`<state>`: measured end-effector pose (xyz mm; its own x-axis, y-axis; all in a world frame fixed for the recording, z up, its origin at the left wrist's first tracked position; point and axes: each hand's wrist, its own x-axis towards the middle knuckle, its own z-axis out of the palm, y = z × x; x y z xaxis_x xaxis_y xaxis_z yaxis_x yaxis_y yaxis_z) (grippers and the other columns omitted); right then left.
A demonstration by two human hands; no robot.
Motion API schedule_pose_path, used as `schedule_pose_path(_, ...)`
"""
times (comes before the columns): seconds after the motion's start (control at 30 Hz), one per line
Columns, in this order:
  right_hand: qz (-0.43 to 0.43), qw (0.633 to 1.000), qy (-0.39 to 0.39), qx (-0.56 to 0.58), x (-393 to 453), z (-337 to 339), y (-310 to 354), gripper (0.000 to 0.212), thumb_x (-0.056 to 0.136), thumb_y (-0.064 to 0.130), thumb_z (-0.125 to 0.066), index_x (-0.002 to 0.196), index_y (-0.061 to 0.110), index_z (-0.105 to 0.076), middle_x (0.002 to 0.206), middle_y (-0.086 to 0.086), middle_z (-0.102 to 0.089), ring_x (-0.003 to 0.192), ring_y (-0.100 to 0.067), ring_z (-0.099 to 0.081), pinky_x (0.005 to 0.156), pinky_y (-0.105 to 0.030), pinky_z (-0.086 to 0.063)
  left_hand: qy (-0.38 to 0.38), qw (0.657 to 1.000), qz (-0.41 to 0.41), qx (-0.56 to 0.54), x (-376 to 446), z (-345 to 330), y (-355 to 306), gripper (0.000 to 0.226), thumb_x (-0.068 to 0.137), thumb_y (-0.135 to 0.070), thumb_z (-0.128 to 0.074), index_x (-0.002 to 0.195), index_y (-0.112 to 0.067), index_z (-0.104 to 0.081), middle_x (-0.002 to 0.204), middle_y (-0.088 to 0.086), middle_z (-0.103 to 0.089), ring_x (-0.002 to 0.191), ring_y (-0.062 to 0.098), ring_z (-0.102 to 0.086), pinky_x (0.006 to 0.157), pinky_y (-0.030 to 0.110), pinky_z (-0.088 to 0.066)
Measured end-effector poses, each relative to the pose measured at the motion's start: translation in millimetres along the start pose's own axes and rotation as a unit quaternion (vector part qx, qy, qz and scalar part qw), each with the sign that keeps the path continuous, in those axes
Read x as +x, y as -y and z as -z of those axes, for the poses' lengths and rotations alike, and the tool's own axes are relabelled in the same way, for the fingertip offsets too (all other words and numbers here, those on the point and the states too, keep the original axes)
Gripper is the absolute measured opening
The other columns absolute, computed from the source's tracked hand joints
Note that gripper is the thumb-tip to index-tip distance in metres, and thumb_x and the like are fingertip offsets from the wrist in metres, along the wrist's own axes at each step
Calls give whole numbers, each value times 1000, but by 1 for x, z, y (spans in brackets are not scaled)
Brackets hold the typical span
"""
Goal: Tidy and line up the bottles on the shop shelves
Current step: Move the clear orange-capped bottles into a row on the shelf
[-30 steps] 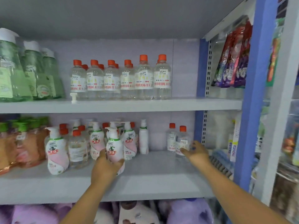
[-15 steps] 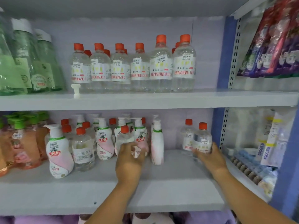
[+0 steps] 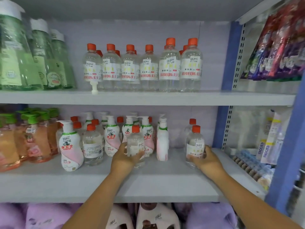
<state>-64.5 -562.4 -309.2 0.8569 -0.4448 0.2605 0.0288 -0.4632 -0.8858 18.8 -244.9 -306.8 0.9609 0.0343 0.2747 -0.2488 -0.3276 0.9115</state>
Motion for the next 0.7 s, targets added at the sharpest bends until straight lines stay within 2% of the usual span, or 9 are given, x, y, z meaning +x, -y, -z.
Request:
schedule_pose_path(0.1,2,1000,6,23,-24,-3,9,55,65,41,-94,106,38,-58,98,20,-71,77,10,-67,58,-7,-47,33,999,3,-42,-24,11,-7,59,71,-43,-93,120,-38,-61,111,-14,-70,96,5,-69,70,23,-56)
schedule_pose_path(0.2,28,998,52,37,-49,-3,27,65,64,32,-95,117,35,-56,100,16,-74,82,5,-71,68,-16,-54,55,998,-22,-3,-56,22,-26,55,73,-40,-92,116,-40,-59,106,-20,-66,85,-8,-65,56,8,-50)
schedule_pose_path(0.33,66,992,96,54,-91,4,60,67,61,31,-97,115,40,-58,100,19,-75,88,3,-72,77,-21,-57,54,998,-30,-15,-104,41,-54,47,75,-35,-92,112,-38,-63,112,-15,-70,81,-19,-64,59,1,-46)
schedule_pose_path(0.43,115,983,114,81,-125,13,95,64,61,34,-96,113,42,-60,101,24,-74,91,4,-71,79,-21,-58,24,998,-61,-10,-147,68,-94,52,71,-44,-91,113,-44,-60,106,-23,-70,85,-23,-61,62,0,-46)
schedule_pose_path(0.57,211,961,129,122,-160,39,163,64,59,45,-94,112,53,-59,105,26,-74,94,6,-71,73,-10,-55,-11,987,-161,-24,-187,110,-170,58,55,-65,-87,108,-50,-67,101,-24,-77,90,-7,-72,69,6,-54)
schedule_pose_path(0.63,252,952,121,125,-165,55,209,66,54,53,-93,109,58,-57,103,29,-73,91,10,-70,70,-4,-52,-6,980,-191,-45,-190,130,-212,51,57,-68,-83,104,-54,-68,100,-21,-78,87,-1,-76,64,9,-56)
schedule_pose_path(0.7,289,945,104,113,-159,68,251,69,50,61,-91,110,58,-56,103,33,-72,92,12,-69,67,-6,-54,-9,974,-221,-38,-178,147,-247,51,57,-71,-77,104,-50,-69,99,-22,-78,83,-1,-76,59,11,-56)
